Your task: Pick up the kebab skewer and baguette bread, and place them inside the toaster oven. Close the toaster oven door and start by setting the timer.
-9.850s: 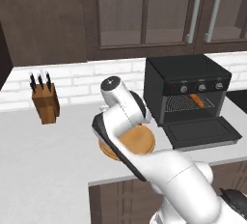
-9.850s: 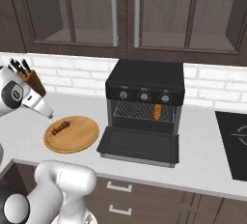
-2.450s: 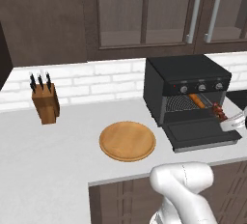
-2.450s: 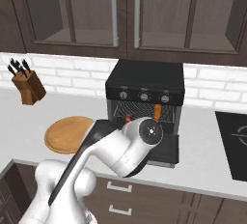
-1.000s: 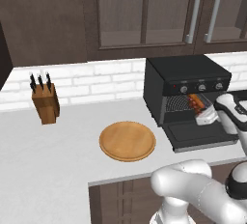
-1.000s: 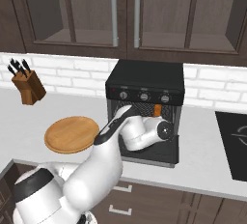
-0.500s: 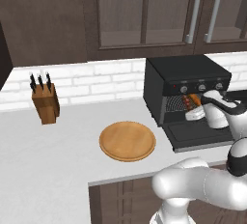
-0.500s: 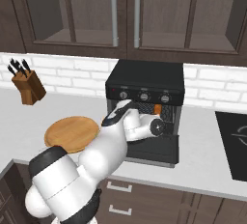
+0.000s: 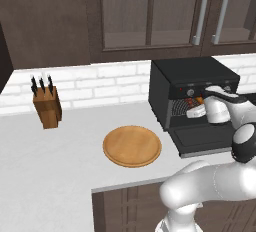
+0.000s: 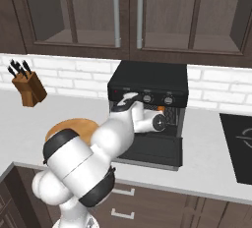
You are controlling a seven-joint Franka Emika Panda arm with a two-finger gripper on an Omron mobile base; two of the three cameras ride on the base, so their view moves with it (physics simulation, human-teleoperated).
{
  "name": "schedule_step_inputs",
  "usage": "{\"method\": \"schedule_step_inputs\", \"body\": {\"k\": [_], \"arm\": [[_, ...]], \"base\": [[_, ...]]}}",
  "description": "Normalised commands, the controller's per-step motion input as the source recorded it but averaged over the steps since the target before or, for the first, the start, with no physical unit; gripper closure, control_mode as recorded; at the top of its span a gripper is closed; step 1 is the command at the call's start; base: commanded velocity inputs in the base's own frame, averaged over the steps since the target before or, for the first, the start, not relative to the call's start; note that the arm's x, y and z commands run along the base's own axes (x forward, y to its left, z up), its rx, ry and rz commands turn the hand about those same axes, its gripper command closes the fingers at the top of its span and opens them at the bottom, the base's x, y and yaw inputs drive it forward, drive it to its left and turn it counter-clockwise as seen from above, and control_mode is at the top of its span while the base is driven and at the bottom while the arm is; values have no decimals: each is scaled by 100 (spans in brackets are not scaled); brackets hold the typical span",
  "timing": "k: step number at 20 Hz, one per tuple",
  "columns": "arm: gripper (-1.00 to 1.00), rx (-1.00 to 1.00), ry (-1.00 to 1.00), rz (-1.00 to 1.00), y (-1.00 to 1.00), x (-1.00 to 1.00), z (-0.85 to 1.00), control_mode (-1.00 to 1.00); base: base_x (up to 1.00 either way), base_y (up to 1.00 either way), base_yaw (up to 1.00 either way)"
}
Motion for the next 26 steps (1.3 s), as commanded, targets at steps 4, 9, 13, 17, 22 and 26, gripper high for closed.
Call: {"method": "schedule_step_inputs", "body": {"k": [4, 9, 13, 17, 22, 26], "arm": [[100, 0, -20, -1, -1, 1, -26, -100], [100, 3, -13, -2, 0, 10, -9, -100], [100, 6, 0, -2, 0, 47, 0, -100], [100, 4, 0, -2, 0, 28, 0, -100], [-100, 0, -7, 0, 0, 0, -11, -100], [-100, 0, -1, 0, 0, 2, -3, -100]], "base": [[0, 0, 0], [0, 0, 0], [0, 0, 0], [0, 0, 0], [0, 0, 0], [0, 0, 0]]}}
